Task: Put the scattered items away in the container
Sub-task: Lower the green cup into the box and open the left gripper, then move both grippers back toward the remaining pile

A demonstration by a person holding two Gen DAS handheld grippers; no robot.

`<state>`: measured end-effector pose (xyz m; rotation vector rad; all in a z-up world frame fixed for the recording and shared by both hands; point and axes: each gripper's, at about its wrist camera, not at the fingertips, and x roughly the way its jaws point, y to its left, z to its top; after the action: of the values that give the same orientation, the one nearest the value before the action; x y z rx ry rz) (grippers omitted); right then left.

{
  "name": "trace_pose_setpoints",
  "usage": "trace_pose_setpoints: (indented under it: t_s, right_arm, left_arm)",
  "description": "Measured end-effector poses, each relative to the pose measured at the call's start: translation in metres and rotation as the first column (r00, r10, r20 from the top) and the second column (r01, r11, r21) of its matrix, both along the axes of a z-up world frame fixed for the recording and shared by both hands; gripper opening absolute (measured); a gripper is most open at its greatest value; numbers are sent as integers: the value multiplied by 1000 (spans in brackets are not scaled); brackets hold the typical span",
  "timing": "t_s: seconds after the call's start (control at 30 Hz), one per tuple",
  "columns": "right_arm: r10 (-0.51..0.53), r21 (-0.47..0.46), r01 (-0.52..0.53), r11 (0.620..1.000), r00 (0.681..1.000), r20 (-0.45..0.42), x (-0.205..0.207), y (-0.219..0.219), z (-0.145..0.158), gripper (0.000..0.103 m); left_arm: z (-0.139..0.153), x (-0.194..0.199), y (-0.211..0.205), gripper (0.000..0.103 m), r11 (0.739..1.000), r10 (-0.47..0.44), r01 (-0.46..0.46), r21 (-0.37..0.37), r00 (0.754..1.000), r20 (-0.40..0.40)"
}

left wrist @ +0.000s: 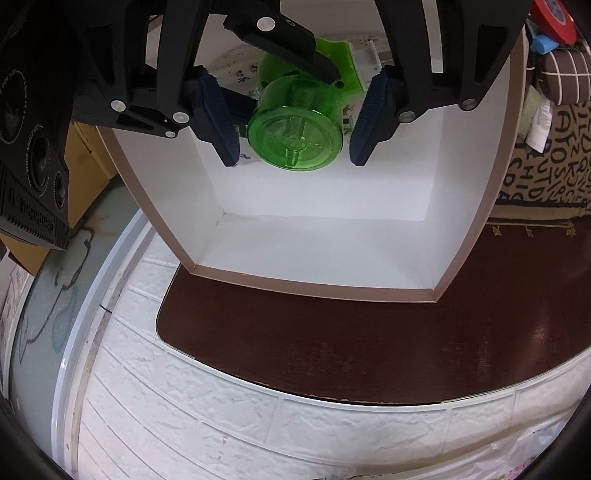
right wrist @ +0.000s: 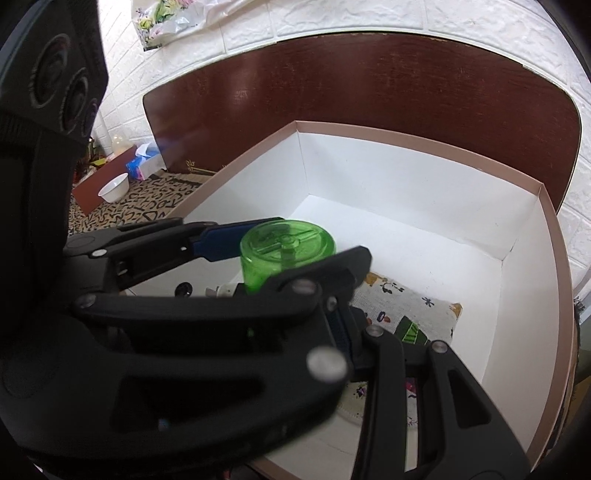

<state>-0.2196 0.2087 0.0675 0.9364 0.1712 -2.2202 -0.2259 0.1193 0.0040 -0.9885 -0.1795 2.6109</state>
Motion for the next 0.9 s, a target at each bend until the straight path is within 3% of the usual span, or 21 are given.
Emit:
trace_pose_setpoints:
  t_s: [0.3,0.43,0.67,0.9]
  right_arm:
    - [-31,42,31,999,999,-7,10,15,1,44]
    - [-87,60,89,994,996,-28,22,24,7,59]
    - [-134,45,138,989,988,-77,46,44,25,61]
    - [-153,-6,154,988,977,-149,115,91,41,61]
  left_arm:
    - [8,9,-5,71,1000,10,-9,22,1000,-11]
    - [13,14,-11,72,1000,20,-20,24,1000,-15]
    - [16,36,-14,72,1000,21,-20,20,1000,-16]
    - [13,94,-2,72,999,-47,46,-23,998,-45]
